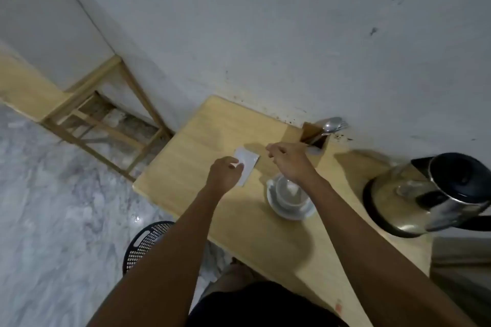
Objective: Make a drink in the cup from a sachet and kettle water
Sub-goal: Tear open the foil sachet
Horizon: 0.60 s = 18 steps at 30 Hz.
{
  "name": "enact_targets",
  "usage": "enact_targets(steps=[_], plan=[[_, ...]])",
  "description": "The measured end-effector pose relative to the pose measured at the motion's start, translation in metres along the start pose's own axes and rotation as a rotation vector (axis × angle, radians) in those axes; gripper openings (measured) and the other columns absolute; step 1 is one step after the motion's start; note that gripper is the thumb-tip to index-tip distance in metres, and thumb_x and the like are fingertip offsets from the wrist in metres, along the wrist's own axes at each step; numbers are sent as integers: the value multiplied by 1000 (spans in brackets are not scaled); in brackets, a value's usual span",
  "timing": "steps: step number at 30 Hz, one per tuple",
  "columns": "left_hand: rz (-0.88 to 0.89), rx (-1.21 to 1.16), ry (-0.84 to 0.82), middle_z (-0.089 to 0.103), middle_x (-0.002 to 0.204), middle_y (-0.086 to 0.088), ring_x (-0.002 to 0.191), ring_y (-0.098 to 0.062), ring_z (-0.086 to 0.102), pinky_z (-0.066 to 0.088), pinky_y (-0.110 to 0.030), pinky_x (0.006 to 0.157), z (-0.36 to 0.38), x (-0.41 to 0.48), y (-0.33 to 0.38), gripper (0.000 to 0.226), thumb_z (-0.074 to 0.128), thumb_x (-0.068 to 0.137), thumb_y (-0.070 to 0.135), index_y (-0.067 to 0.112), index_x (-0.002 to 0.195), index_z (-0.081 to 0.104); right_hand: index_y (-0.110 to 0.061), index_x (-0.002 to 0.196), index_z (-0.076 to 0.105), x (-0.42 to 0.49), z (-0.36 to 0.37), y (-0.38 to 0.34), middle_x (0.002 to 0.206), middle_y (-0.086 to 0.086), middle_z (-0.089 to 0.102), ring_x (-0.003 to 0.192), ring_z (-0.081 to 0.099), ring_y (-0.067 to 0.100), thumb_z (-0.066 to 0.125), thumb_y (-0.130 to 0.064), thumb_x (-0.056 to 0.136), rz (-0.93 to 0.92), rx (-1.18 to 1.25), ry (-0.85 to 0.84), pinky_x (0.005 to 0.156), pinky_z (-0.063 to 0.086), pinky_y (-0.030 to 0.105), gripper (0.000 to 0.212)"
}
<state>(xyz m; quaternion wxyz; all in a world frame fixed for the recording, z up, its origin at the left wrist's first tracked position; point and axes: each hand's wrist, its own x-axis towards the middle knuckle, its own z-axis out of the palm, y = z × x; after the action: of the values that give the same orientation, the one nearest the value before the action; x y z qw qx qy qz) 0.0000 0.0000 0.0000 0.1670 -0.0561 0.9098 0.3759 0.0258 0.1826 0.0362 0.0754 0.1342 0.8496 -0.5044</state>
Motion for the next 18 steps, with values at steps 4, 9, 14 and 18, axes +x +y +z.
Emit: enact_targets(steps=[4, 9, 14, 18], plan=[[-95, -31, -52, 56, 132, -13, 119, -28, 56, 42, -29, 94, 12, 8, -17, 51, 61, 85, 40, 7, 124, 58, -22, 100, 71, 23, 21, 4, 98, -5, 68, 90, 62, 16, 46, -41, 93, 74, -154, -84, 82, 52, 38, 31], [-41, 201, -33, 52, 116, -18, 99, -35, 60, 47, -39, 81, 23, 36, -32, 49, 53, 88, 40, 3, 120, 53, -22, 130, 59, 64, 54, 11, 134, 2, 58, 117, 57, 25, 54, -36, 91, 186, -311, -144, 92, 49, 37, 42], [-30, 315, -42, 46, 126, -9, 99, -30, 63, 52, -40, 82, 26, 54, -40, 46, 53, 89, 40, 15, 127, 49, -23, 130, 56, 98, 85, 21, 128, 7, 57, 115, 55, 31, 52, -35, 83, 271, -507, -131, 90, 48, 38, 48], [-13, 334, -46, 47, 124, -8, 95, -30, 63, 50, -39, 79, 28, 60, -47, 44, 53, 90, 41, 17, 126, 50, -25, 128, 57, 113, 96, 22, 127, 7, 56, 117, 54, 29, 52, -34, 85, 312, -588, -122, 95, 42, 40, 45]])
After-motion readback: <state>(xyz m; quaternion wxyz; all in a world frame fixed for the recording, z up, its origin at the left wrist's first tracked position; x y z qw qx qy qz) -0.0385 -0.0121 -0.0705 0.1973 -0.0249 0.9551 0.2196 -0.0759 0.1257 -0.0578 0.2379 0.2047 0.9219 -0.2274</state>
